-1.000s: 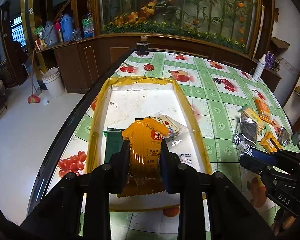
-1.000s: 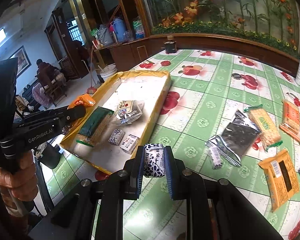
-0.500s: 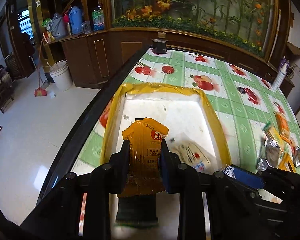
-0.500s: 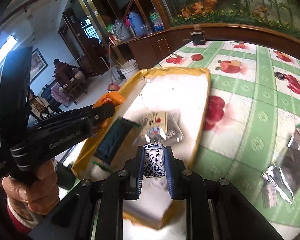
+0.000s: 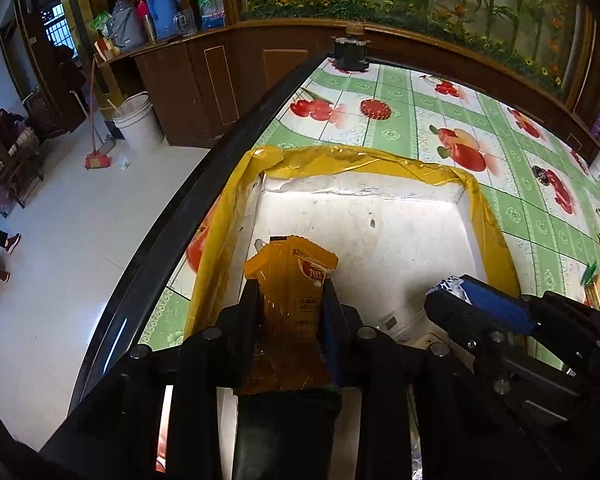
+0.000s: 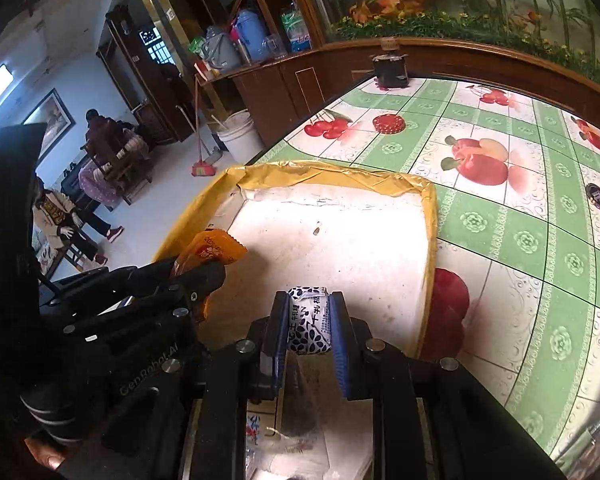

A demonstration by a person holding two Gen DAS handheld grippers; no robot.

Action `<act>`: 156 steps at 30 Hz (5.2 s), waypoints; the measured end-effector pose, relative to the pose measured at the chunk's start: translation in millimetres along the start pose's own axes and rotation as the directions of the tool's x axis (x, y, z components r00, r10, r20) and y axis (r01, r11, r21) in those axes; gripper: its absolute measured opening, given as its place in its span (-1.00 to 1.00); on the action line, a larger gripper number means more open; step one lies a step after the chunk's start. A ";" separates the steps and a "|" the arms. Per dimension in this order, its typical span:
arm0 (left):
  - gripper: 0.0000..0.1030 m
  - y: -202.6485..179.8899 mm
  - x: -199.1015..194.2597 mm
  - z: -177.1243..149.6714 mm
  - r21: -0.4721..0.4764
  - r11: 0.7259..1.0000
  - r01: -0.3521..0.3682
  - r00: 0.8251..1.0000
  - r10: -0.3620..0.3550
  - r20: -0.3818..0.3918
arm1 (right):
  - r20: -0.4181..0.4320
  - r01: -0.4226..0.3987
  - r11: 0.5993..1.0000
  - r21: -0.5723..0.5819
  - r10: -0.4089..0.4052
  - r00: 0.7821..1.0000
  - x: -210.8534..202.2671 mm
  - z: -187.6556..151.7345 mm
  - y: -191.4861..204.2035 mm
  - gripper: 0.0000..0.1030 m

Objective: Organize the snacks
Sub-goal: 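Open left tool to drop the orange bag while right tool releases the blue-white pack, then withdraw both open tools from the tray toward the remaining snacks, then grasp the silver foil bag with left tool while right tool grasps the yellow-orange biscuit pack, then carry the silver foil bag and yellow-orange pack in both tools over the tray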

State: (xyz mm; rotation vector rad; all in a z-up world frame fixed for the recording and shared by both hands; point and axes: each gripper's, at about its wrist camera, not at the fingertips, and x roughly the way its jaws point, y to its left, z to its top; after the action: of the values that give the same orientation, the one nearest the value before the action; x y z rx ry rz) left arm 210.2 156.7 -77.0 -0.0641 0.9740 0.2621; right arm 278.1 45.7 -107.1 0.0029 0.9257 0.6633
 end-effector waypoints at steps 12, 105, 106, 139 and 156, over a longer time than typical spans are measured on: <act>0.00 9.5 -31.7 -6.1 -0.034 0.999 -0.033 0.998 0.034 0.043 | 0.002 0.015 1.000 -0.001 -0.015 1.000 -15.6 -8.4 0.2 0.01; 0.10 -222.4 -89.1 -76.0 0.376 0.867 0.328 0.940 -0.341 -0.033 | -0.052 0.356 0.930 0.089 -0.352 0.934 -209.4 -163.9 -178.5 0.38; 0.10 -215.8 -97.2 -77.0 0.369 0.875 0.314 0.942 -0.335 -0.009 | -0.034 0.353 0.931 0.092 -0.351 0.936 -214.6 -162.2 -174.2 0.38; 0.10 -66.2 -165.7 -96.8 0.104 0.982 0.159 0.953 -0.181 0.245 | 0.205 0.493 0.870 -0.005 -0.482 0.852 -239.0 -133.8 -6.4 0.38; 0.10 -62.1 -172.5 -96.4 0.099 0.986 0.137 0.953 -0.159 0.258 | 0.246 0.499 0.866 -0.034 -0.477 0.844 -245.8 -130.1 10.9 0.38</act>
State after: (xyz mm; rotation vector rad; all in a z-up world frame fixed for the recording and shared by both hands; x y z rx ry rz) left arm 55.6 47.3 7.0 -0.0272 0.7074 0.0895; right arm 73.3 -111.3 -3.0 -0.2341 0.6299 0.2202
